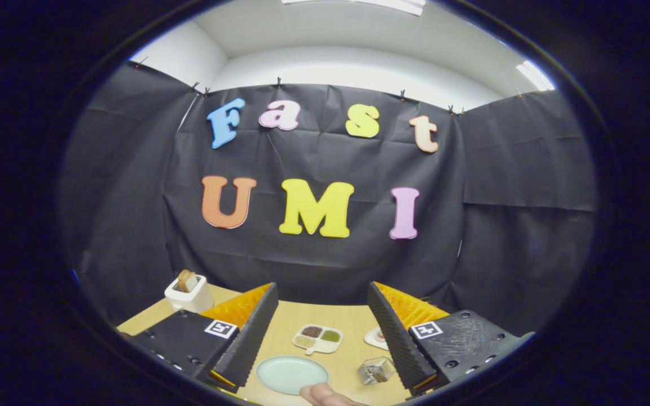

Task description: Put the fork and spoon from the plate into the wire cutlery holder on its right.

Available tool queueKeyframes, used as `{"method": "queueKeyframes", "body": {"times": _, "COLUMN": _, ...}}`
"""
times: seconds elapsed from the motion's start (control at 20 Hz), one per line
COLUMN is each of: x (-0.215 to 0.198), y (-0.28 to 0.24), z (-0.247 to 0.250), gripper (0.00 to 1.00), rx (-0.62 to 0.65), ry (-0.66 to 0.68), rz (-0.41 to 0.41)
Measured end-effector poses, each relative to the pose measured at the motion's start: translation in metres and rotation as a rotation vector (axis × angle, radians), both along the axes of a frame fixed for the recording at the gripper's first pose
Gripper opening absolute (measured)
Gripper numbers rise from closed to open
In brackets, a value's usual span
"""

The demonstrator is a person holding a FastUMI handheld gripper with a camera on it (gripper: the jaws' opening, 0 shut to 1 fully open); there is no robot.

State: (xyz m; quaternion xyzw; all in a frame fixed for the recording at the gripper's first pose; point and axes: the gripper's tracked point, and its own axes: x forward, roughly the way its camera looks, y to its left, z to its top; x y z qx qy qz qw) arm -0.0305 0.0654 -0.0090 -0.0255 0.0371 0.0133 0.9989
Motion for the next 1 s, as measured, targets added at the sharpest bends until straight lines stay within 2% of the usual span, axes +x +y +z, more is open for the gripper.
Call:
{"method": "queueKeyframes", "body": {"times": 0.3, "x": -0.002, "y": 0.008, "z": -0.019, "gripper": 0.96, "rx": -0.017, "ry": 0.056, "rz": 0.006}}
{"method": "queueKeyframes", "body": {"times": 1.0, "x": -0.01, "y": 0.002, "z": -0.026, "gripper": 0.96, "rx": -0.007, "ry": 0.07, "rz": -0.06}}
